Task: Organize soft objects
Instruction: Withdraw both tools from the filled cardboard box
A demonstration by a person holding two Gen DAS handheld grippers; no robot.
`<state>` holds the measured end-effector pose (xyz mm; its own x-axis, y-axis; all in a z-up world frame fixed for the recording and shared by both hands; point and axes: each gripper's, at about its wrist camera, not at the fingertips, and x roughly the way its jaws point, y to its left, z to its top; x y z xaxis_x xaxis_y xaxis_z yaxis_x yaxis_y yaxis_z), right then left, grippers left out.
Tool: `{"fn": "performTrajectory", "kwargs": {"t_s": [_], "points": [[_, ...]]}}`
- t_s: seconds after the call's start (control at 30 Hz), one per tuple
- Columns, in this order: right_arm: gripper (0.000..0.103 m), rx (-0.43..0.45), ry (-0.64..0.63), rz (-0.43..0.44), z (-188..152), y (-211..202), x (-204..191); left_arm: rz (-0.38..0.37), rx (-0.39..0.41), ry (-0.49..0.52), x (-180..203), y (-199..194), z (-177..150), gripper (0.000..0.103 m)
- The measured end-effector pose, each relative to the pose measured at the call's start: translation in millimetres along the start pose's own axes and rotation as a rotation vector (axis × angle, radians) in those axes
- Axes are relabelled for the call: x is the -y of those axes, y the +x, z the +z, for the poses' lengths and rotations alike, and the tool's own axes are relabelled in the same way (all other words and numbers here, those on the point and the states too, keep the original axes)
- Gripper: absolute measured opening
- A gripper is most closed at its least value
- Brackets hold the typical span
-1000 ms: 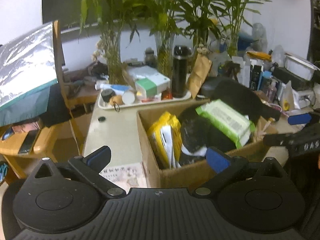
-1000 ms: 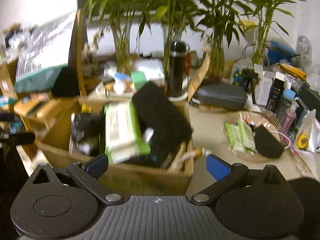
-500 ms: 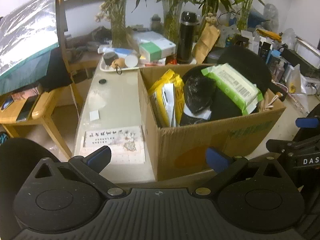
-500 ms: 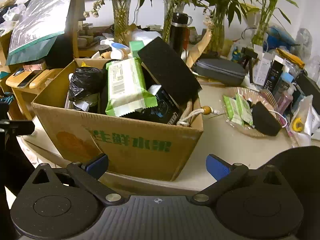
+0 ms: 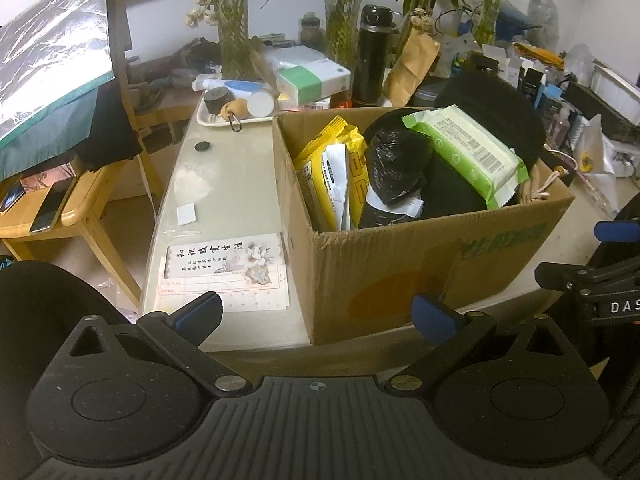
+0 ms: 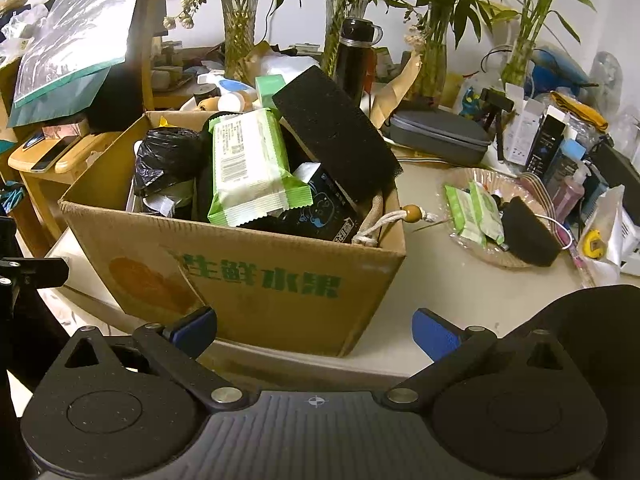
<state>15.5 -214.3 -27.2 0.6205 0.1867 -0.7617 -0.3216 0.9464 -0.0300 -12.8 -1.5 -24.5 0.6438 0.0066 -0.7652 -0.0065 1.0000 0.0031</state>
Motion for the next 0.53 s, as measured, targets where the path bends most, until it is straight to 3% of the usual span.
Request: {"fn": "performTrajectory", "kwargs": {"t_s": [0.53], "points": [[0.103,-0.006,0.002,0.003,-0.4,1.4,1.8,-0.009,0.003,0.007,0.0,0.9,-0.9,0.103]]}}
